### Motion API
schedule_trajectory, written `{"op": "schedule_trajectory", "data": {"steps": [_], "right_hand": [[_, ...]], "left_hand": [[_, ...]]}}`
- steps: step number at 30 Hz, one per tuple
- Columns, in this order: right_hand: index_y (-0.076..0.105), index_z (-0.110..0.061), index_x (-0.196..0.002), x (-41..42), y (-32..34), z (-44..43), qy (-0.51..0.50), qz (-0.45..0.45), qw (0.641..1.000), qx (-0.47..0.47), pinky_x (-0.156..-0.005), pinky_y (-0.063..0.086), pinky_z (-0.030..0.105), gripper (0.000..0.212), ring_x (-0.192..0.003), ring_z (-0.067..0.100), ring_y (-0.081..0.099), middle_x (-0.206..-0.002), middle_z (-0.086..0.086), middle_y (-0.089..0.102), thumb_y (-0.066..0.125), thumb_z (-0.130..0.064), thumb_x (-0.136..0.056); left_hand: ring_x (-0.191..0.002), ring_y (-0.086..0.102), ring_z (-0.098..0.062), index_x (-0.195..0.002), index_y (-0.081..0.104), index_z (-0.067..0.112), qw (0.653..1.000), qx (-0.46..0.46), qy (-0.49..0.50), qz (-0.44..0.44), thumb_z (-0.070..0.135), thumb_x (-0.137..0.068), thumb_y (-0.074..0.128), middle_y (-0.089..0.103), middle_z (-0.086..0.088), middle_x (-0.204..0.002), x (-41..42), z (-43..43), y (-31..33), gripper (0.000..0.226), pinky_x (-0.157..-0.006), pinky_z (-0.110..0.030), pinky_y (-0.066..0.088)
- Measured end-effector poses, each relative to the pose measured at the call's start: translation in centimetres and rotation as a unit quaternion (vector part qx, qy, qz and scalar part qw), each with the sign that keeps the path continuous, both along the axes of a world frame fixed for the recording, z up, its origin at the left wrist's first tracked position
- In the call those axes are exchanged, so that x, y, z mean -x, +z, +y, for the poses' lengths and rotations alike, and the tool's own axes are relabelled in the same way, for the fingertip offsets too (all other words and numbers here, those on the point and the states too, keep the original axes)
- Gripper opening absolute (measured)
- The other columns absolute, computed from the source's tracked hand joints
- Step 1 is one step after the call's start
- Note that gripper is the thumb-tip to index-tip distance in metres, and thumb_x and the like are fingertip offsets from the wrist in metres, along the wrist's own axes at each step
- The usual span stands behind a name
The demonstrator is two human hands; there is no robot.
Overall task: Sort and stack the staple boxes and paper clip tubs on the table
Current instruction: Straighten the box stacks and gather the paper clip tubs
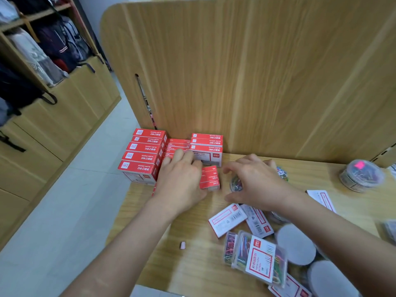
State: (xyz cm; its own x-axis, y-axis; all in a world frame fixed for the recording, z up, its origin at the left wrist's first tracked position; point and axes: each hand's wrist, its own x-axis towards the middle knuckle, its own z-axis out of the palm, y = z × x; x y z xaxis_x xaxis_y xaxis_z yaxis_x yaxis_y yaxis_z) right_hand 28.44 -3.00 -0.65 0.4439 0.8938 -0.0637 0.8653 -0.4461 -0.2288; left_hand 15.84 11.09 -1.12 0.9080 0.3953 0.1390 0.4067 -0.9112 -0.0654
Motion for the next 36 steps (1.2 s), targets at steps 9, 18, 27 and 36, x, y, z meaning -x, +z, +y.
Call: {"op": "schedule_trajectory", "data": {"steps": [9, 18, 27, 36], "right_hand": [[0.06, -0.03, -0.112, 2.1, -1.1, 1.4, -0.004, -0.075, 0.997, -0.01, -0.08, 0.025, 0.04, 0.038, -0.117, 0.021, 0.038, -0.117, -0.007, 0.056, 0.051, -0.056, -0.086], [0.05, -0.038, -0.124, 1.8, 0.1, 1.1, -0.014, -0.045, 0.999, 0.012, -0.078, 0.027, 0.04, 0.044, -0.115, 0.021, 0.038, -0.116, -0.006, 0.055, 0.049, -0.058, -0.085], [0.052, -0.043, -0.123, -2.1, 3.0, -4.0, -0.083, 0.027, 0.996, -0.023, -0.085, 0.037, 0.041, 0.046, -0.111, 0.017, 0.038, -0.119, -0.012, 0.053, 0.056, -0.059, -0.08], [0.055, -0.029, -0.125, -4.7, 4.7, -12.8, -0.214, 0.14, 0.966, -0.041, -0.083, 0.04, 0.025, 0.046, -0.098, 0.016, 0.057, -0.108, 0.0, 0.062, 0.069, -0.035, -0.082]], "left_hand": [[-0.097, 0.047, -0.026, -0.1, 0.065, 0.028, 0.998, -0.05, 0.017, -0.042, 0.051, -0.064, 0.074, 0.055, 0.002, -0.099, 0.4, -0.1, -0.8, 0.043, -0.073, -0.039, 0.038], [-0.1, 0.049, -0.026, -0.114, 0.06, 0.037, 0.997, -0.03, -0.012, -0.07, 0.032, -0.064, 0.075, 0.057, 0.004, -0.11, 0.2, -0.6, -0.8, 0.052, -0.074, -0.039, 0.038], [-0.1, 0.047, -0.027, -0.108, 0.067, 0.034, 0.994, -0.014, -0.058, -0.089, 0.028, -0.07, 0.074, 0.061, 0.002, -0.108, 0.0, -0.7, -1.6, 0.038, -0.073, -0.04, 0.041], [-0.094, 0.058, -0.02, -0.094, 0.056, 0.029, 0.976, 0.181, -0.122, 0.007, 0.056, -0.077, 0.064, 0.065, 0.007, -0.098, 0.5, -6.5, 0.7, 0.033, -0.074, -0.032, 0.042]]}}
